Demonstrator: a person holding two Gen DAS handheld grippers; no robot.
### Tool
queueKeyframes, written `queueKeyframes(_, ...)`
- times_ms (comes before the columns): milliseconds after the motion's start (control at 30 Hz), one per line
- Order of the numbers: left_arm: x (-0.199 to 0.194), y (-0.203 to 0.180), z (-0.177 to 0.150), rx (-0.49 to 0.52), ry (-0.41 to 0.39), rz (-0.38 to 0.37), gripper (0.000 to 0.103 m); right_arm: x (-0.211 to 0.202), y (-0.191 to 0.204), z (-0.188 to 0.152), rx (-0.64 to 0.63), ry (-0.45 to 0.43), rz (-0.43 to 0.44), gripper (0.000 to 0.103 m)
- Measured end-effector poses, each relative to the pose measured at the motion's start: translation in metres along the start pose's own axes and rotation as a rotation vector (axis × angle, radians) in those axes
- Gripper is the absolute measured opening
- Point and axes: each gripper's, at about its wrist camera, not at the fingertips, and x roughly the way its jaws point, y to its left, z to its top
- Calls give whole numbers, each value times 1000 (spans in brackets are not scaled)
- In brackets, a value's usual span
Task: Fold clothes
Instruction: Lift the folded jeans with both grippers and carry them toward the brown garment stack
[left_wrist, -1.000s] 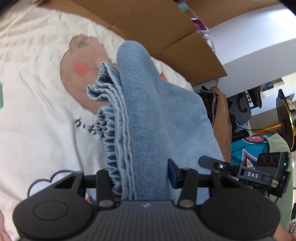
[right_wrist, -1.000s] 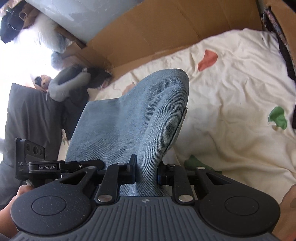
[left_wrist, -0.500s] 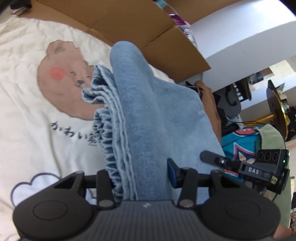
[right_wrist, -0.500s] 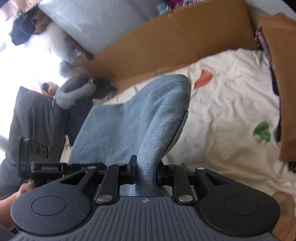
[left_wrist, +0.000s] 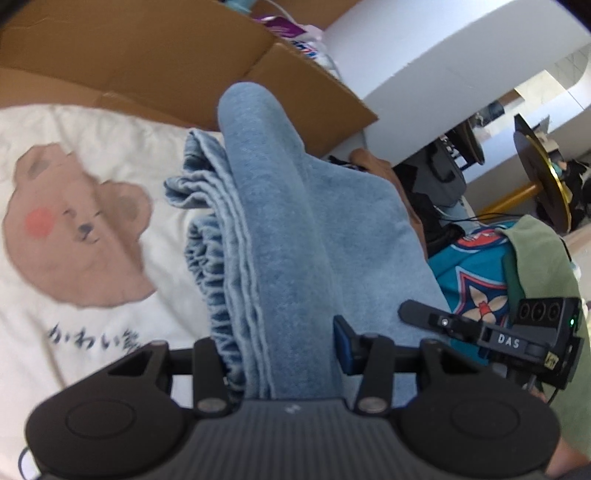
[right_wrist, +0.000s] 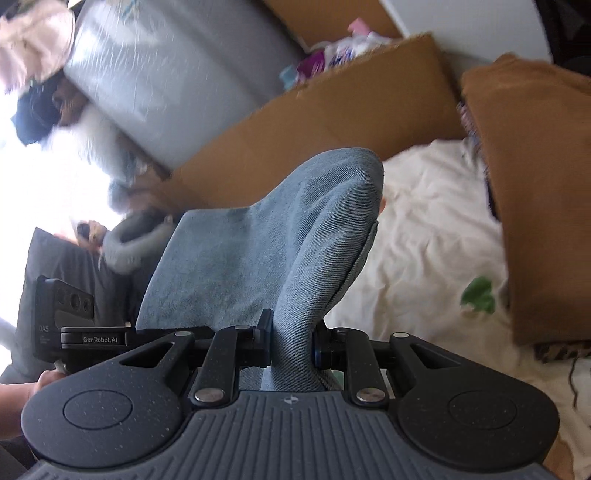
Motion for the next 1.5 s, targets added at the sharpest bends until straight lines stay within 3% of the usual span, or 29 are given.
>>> queueKeyframes(233, 21, -31, 23, 78, 17, -39, 47, -31, -12, 17, -28, -79, -29, 20)
queueKeyframes(933, 96, -108, 47, 108, 27, -92, 47, -96, -74, 58, 12, -229, -119, 20)
queueKeyframes(1267, 133, -159, 68, 94, -6, -115, 46, -134, -108, 99, 0, -325, -177, 20)
queueKeyframes(1500, 160, -183, 83, 61, -14, -120, 46, -142, -126, 141, -76, -298, -240, 20)
